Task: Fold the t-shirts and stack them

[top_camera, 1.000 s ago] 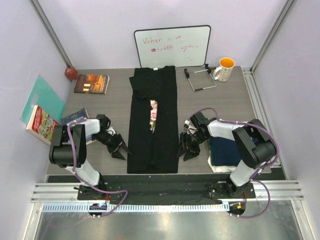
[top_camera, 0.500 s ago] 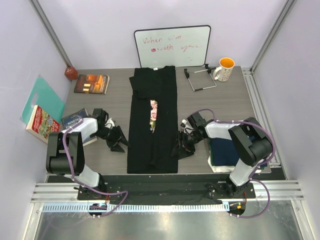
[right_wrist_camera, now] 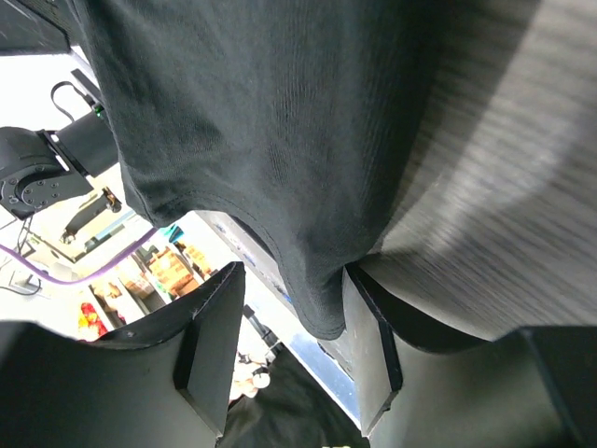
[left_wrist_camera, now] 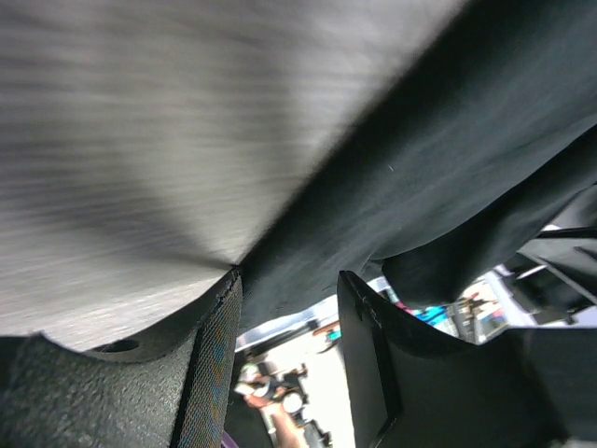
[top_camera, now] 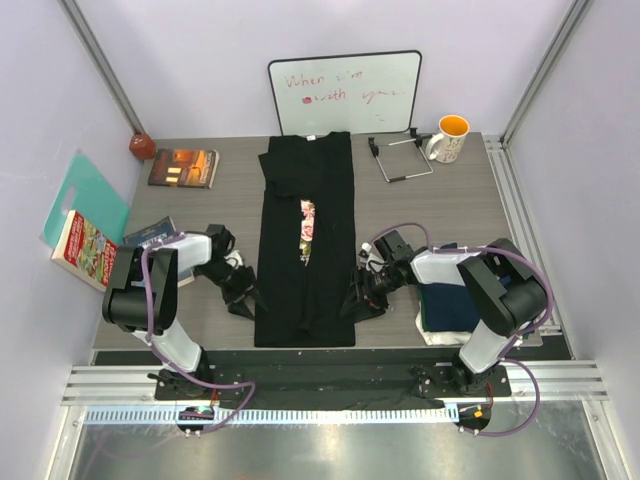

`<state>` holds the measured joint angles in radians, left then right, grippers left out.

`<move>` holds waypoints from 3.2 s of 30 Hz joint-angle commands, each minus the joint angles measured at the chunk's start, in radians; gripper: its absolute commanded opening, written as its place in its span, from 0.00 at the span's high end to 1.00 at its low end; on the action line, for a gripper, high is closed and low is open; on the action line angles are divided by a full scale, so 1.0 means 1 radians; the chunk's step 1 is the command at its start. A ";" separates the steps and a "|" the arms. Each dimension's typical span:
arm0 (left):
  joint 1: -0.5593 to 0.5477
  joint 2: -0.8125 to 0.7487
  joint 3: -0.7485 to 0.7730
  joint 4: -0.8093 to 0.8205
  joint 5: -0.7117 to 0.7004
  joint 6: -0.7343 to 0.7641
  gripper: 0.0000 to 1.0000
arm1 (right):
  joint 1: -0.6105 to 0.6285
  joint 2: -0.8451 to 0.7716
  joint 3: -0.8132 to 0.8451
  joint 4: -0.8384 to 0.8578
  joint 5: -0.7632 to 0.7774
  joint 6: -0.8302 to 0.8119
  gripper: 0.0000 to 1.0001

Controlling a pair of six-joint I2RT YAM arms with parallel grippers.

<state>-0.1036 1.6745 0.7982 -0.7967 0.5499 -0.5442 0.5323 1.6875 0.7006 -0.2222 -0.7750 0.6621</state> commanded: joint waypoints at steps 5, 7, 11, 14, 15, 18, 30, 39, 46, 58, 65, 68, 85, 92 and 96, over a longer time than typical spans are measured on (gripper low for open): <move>-0.099 -0.027 -0.008 0.034 -0.102 -0.003 0.53 | 0.024 0.023 -0.069 0.000 0.154 -0.013 0.48; -0.125 -0.039 -0.014 0.043 -0.110 -0.010 0.53 | 0.026 0.024 -0.075 0.013 0.151 -0.004 0.48; -0.172 -0.035 -0.027 0.063 -0.110 -0.031 0.53 | 0.034 0.046 -0.084 0.052 0.135 0.016 0.48; -0.203 -0.044 -0.050 0.082 -0.102 -0.060 0.54 | 0.049 0.069 -0.084 0.078 0.126 0.030 0.48; -0.212 -0.050 -0.056 0.091 -0.100 -0.080 0.54 | 0.054 0.074 -0.084 0.084 0.126 0.034 0.48; -0.220 -0.074 -0.073 0.091 -0.110 -0.102 0.55 | 0.066 0.095 -0.082 0.101 0.115 0.044 0.50; -0.220 -0.127 -0.093 0.082 -0.111 -0.135 0.70 | 0.089 0.143 -0.052 0.115 0.088 0.039 0.66; -0.220 -0.076 -0.062 0.056 -0.097 -0.115 1.00 | 0.090 0.077 -0.010 0.022 0.094 -0.007 0.99; -0.219 -0.159 0.097 -0.064 -0.166 -0.128 1.00 | 0.087 -0.009 0.098 -0.103 0.123 -0.041 0.99; -0.167 -0.029 0.415 -0.151 -0.219 -0.106 1.00 | -0.034 0.029 0.430 -0.281 0.120 -0.104 0.99; -0.107 0.079 0.562 -0.153 -0.229 -0.085 1.00 | -0.159 0.104 0.594 -0.313 0.108 -0.136 0.99; -0.084 0.154 0.685 -0.135 -0.235 -0.077 1.00 | -0.176 0.162 0.672 -0.332 0.111 -0.144 0.99; -0.061 0.536 1.174 -0.137 -0.238 -0.086 1.00 | -0.227 0.491 1.120 -0.362 0.120 -0.119 0.99; -0.047 0.597 1.246 -0.119 -0.235 -0.089 1.00 | -0.244 0.572 1.185 -0.370 0.118 -0.091 0.90; -0.039 0.660 1.288 -0.130 -0.237 -0.100 0.89 | -0.244 0.613 1.177 -0.350 0.135 -0.065 0.73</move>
<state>-0.1589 2.2814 2.0441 -0.9264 0.3218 -0.6464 0.2920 2.2673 1.8591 -0.5816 -0.6548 0.5591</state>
